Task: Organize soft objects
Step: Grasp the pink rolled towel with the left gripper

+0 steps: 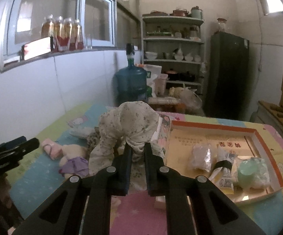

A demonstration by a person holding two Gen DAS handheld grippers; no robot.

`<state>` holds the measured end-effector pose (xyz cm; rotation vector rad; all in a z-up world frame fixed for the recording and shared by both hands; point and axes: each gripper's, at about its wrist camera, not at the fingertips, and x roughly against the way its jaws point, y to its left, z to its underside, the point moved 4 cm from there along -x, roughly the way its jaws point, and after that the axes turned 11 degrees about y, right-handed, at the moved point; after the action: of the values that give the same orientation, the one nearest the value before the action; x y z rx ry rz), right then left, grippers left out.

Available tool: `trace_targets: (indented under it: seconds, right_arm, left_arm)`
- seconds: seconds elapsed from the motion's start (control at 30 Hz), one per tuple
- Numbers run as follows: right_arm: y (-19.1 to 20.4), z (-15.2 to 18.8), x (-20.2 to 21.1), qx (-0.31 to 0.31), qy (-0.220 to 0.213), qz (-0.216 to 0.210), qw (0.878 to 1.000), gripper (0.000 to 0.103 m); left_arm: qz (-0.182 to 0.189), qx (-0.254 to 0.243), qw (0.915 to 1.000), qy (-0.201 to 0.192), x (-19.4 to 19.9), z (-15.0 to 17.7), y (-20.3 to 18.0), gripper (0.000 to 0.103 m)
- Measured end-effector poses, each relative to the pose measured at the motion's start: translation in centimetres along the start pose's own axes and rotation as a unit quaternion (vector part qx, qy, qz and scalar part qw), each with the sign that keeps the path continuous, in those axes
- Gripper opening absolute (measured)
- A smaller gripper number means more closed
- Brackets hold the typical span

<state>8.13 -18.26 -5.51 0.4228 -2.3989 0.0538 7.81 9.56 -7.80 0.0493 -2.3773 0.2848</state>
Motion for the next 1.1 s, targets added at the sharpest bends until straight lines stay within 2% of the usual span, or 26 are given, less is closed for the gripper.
trace_targets:
  seconds: [0.17, 0.37, 0.5, 0.57, 0.63, 0.8, 0.83, 0.9, 0.93, 1.03, 1.1]
  right_arm:
    - [0.2, 0.1, 0.4, -0.004, -0.002, -0.01, 1.0, 0.012]
    - [-0.1, 0.2, 0.3, -0.013, -0.001, -0.018, 1.0, 0.012]
    - [-0.3, 0.2, 0.3, -0.018, -0.001, -0.026, 0.999, 0.013]
    - [-0.2, 0.3, 0.2, -0.019, 0.0, -0.032, 0.999, 0.013]
    - [-0.2, 0.3, 0.2, -0.019, 0.0, -0.035, 0.999, 0.013]
    - [-0.8, 0.4, 0.4, -0.03, -0.004, -0.042, 0.999, 0.013]
    - [-1.0, 0.5, 0.4, -0.032, -0.004, -0.042, 0.999, 0.013]
    - [-1.4, 0.6, 0.5, -0.037, -0.005, -0.042, 0.998, 0.013]
    - [-1.6, 0.7, 0.6, -0.039, -0.005, -0.041, 0.998, 0.014]
    - [-2.3, 0.9, 0.8, -0.045, -0.005, -0.04, 0.998, 0.014]
    - [-2.6, 1.0, 0.9, -0.048, -0.005, -0.039, 0.998, 0.014]
  left_arm:
    - [-0.011, 0.027, 0.998, 0.056, -3.4, -0.9, 2.9, 0.082]
    - [-0.025, 0.077, 0.9929, 0.087, -5.6, -0.2, 5.3, 0.082]
    - [-0.009, 0.114, 0.9876, 0.108, -6.8, 0.9, 5.9, 0.082]
    - [-0.019, 0.113, 0.9872, 0.111, -7.2, 0.8, 5.5, 0.081]
    - [-0.008, 0.115, 0.9865, 0.117, -7.6, 0.6, 5.0, 0.081]
    - [-0.049, 0.085, 0.9855, 0.138, -9.3, -0.4, 3.4, 0.082]
    - [-0.049, 0.076, 0.9858, 0.141, -9.6, -0.6, 2.9, 0.082]
    - [-0.042, 0.056, 0.9872, 0.143, -10.0, -0.9, 1.8, 0.067]
    - [-0.035, 0.051, 0.9879, 0.142, -10.1, -0.9, 1.6, 0.044]
    - [0.01, 0.051, 0.9882, 0.144, -10.1, -0.9, 1.2, 0.022]
    - [0.029, 0.06, 0.9878, 0.141, -9.9, -0.8, 1.3, 0.018]
